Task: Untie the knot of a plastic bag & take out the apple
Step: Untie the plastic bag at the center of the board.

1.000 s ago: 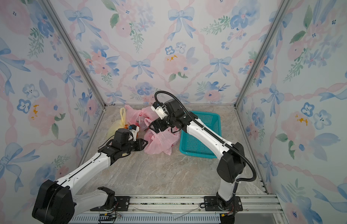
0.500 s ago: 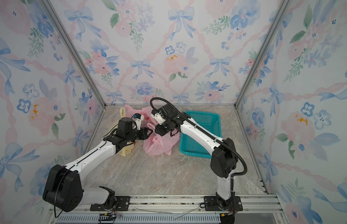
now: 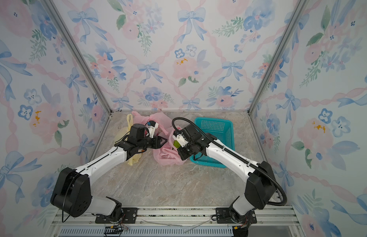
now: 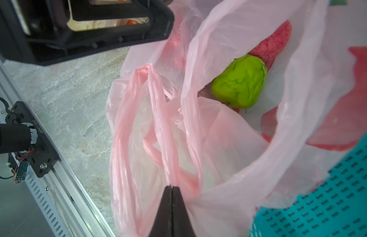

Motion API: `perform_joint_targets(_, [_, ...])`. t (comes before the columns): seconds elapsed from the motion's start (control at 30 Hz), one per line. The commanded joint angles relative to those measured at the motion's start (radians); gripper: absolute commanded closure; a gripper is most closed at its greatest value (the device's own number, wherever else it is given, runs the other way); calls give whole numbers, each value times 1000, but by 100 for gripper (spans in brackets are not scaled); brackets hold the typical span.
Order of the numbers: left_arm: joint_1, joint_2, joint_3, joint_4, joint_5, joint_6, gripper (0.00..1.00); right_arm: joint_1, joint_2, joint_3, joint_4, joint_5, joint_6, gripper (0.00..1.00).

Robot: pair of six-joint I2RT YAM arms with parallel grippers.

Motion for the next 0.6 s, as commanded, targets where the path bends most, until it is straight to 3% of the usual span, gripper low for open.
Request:
perform_joint_targets(0.0, [-25,42,63,9,33,35,52,11,-40,-60,39,38,56,98])
perform_joint_targets(0.23, [-66,179,172,-50,4,69,46,22,-15,-120,70,30,79,99])
perform_joint_targets(0.37, [-66,253,207,-117,-41,102,50,33,-16,-130,69,42,72,99])
perform_joint_targets(0.43, [-66,291,226,-158,-66,116,64,34,-12,-130,62,56,66,99])
perform_joint_targets(0.53, [-65,319,249,-217,-111,145,100,35,4,-133,39,90,53,99])
perform_joint_targets(0.57, [-62,313,252,-230,-132,155,100,34,12,-133,30,103,47,99])
